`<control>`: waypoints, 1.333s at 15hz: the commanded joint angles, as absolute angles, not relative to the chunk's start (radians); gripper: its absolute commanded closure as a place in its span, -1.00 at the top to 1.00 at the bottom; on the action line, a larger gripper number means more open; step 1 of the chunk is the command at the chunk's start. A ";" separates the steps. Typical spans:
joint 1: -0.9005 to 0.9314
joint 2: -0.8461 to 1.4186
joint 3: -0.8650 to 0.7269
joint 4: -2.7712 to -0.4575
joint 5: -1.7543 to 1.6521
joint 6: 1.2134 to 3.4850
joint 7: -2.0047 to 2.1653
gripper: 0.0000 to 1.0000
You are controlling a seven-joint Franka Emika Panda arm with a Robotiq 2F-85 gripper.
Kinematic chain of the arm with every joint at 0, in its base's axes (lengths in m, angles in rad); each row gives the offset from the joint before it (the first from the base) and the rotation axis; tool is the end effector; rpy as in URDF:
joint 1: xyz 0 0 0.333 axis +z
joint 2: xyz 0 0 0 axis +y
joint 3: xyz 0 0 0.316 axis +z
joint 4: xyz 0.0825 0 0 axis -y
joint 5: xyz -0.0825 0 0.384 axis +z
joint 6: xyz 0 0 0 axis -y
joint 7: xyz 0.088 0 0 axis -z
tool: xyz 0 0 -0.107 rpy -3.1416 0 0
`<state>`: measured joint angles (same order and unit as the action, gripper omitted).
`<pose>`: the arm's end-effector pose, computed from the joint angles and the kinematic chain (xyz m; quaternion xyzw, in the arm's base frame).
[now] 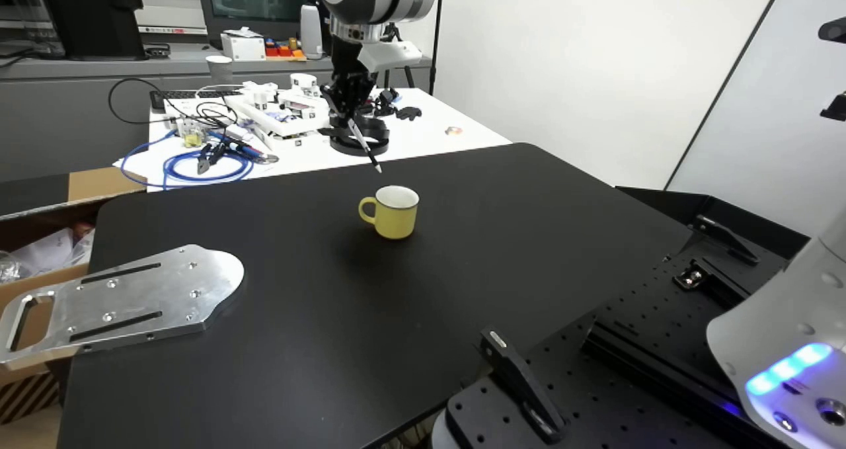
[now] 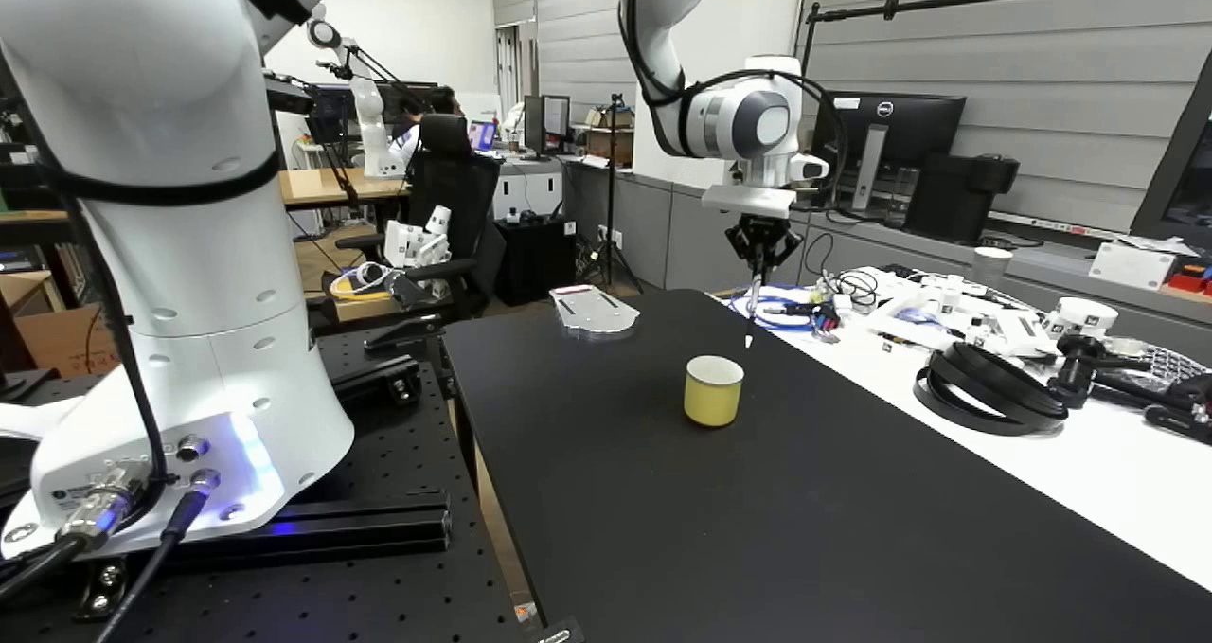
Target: Remove the pen out of the cup and put it on the table
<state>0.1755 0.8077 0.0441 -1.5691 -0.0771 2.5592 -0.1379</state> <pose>0.7004 0.1524 0.1830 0.9758 0.1985 0.0919 0.0051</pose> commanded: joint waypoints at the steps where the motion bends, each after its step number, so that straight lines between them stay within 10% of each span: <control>1: 0.212 0.824 0.022 -1.499 -0.137 2.538 -0.097 -0.94; 20: 0.330 1.213 -0.072 -1.133 -0.427 2.729 -0.263 -0.94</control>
